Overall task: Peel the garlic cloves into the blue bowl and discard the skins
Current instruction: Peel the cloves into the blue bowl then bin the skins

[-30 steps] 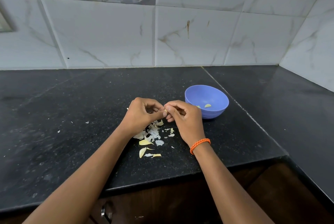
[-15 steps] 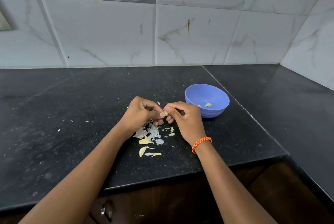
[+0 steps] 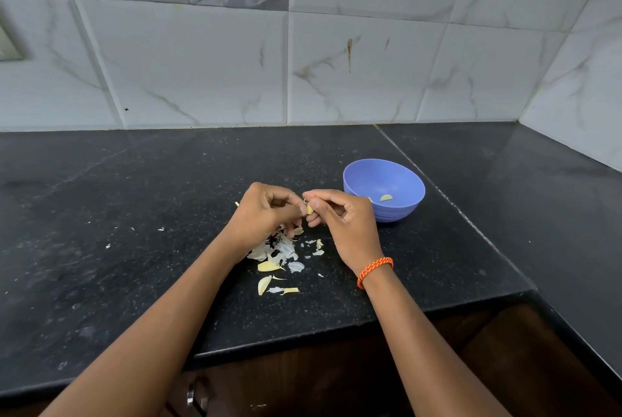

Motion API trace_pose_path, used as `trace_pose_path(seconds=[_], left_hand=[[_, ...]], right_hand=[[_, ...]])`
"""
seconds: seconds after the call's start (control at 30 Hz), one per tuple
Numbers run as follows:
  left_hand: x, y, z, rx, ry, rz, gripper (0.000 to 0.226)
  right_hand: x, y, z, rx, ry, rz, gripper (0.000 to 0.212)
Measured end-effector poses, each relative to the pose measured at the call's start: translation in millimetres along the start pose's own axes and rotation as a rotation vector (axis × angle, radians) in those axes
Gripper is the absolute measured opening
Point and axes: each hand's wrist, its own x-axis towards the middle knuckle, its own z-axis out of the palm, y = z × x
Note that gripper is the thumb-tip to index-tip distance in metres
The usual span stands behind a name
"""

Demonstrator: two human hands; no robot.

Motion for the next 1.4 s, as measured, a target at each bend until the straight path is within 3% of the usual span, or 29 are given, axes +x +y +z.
trace_pose_path(seconds=[0.23, 0.8, 1.1, 1.4], left_hand=[[3, -7, 2, 0.146, 0.103, 0.072, 0.019], [1, -2, 7, 0.168, 0.154, 0.107, 0.017], [1, -4, 3, 0.215, 0.242, 0.094, 0.014], [0, -5, -1, 0.214, 0.158, 0.082, 0.021]], right_hand=[[-2, -7, 1, 0.146, -0.034, 0.057, 0.034], [-3, -9, 1, 0.293, -0.01, 0.135, 0.038], [-2, -8, -1, 0.244, 0.015, 0.124, 0.052], [-5, -10, 0, 0.167, 0.015, 0.058, 0.064]])
